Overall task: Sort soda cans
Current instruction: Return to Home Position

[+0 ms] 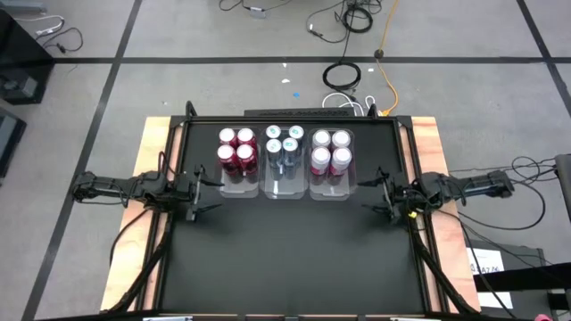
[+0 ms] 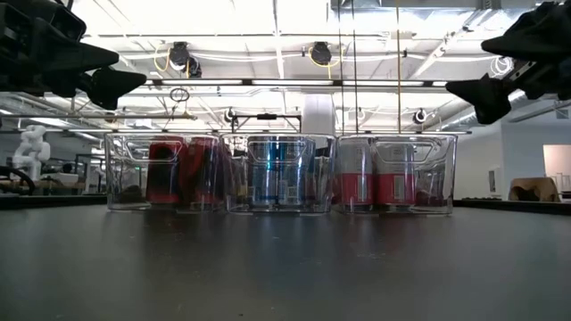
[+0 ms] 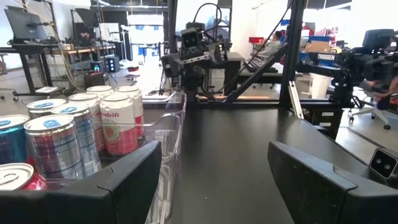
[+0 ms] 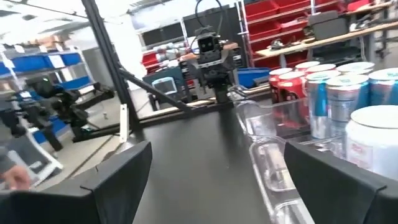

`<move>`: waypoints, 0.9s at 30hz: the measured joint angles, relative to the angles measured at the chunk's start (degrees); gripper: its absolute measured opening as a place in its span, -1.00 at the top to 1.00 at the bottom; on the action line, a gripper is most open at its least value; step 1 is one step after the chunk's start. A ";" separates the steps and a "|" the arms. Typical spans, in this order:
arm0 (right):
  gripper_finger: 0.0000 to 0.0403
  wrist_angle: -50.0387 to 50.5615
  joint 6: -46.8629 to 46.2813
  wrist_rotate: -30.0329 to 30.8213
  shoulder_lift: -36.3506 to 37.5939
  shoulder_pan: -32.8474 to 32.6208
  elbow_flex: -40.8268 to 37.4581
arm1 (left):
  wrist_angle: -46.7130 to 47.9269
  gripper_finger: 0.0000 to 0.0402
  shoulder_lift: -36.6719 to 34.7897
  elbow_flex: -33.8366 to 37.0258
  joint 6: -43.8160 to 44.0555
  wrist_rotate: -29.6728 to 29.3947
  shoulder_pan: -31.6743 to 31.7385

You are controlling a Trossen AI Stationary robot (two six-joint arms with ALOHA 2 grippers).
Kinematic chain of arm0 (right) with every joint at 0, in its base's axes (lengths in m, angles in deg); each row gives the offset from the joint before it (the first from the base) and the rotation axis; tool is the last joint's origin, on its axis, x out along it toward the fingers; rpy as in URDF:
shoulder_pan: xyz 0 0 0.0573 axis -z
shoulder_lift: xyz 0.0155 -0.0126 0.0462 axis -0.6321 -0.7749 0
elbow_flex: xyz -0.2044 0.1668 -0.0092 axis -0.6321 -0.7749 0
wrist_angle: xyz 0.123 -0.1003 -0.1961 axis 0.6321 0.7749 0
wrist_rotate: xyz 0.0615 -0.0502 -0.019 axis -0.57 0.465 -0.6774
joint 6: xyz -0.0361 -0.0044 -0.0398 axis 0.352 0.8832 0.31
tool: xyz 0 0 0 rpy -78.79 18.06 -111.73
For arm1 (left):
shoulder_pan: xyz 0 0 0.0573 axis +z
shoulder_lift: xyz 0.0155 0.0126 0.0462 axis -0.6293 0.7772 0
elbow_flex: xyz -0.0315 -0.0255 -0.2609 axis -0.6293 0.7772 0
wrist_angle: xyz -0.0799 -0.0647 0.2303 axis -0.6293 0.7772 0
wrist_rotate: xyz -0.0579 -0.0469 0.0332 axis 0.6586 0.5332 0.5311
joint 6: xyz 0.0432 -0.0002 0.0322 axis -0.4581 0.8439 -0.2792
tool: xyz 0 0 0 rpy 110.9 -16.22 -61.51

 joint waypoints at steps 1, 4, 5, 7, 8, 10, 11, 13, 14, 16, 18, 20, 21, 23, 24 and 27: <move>-0.78 0.01 0.46 -0.04 -0.14 0.34 0.00 | -0.03 -0.51 0.01 0.00 0.00 0.00 -0.02; -0.78 0.03 1.34 0.00 -0.16 1.58 0.00 | 0.00 -0.51 0.01 0.00 -0.02 0.00 0.00; -0.78 0.04 1.64 -0.01 -0.18 2.08 0.00 | 0.00 -0.51 0.01 0.00 -0.02 0.00 0.00; -0.78 0.05 3.01 -0.06 -0.18 2.67 0.00 | 0.03 -0.51 0.01 0.00 -0.02 0.00 -0.02; -0.78 0.07 3.96 -0.13 -0.19 2.87 0.00 | 0.02 -0.51 0.01 0.00 -0.02 0.00 -0.02; -0.78 0.09 5.64 -0.21 -0.35 3.26 0.00 | 0.02 -0.51 0.01 0.00 -0.02 0.00 0.00; -0.78 0.09 6.50 -0.21 -0.36 3.37 0.00 | 0.02 -0.51 0.01 0.00 -0.02 0.00 0.00; -0.78 0.09 7.51 -0.21 -0.55 3.37 0.00 | 0.02 -0.51 0.01 0.00 -0.02 0.00 -0.01; -0.78 0.11 7.46 -0.21 -0.60 3.37 0.00 | 0.02 -0.51 0.01 0.00 -0.02 0.00 -0.01; -0.78 0.09 6.23 -0.22 -0.57 3.37 0.00 | 0.04 -0.51 0.01 0.00 -0.02 0.00 0.00; -0.78 0.09 5.13 -0.22 -0.59 3.37 0.00 | 0.04 -0.51 0.01 0.00 -0.02 0.00 -0.02; -0.78 0.09 4.88 -0.19 -0.57 3.35 0.00 | 0.04 -0.51 0.01 0.00 -0.02 0.00 -0.01; -0.78 0.09 4.88 -0.19 -0.57 3.35 0.00 | 0.04 -0.51 0.01 0.00 -0.02 0.00 -0.01; -0.78 0.09 4.84 -0.19 -0.57 3.35 0.00 | 0.04 -0.51 0.01 0.00 -0.02 0.00 0.00; -0.78 0.09 4.81 -0.17 -0.57 3.35 0.00 | 0.04 -0.51 0.01 0.00 -0.02 0.00 -0.01; -0.78 0.09 4.79 -0.17 -0.57 3.35 0.00 | 0.04 -0.51 0.01 0.00 -0.02 0.00 -0.01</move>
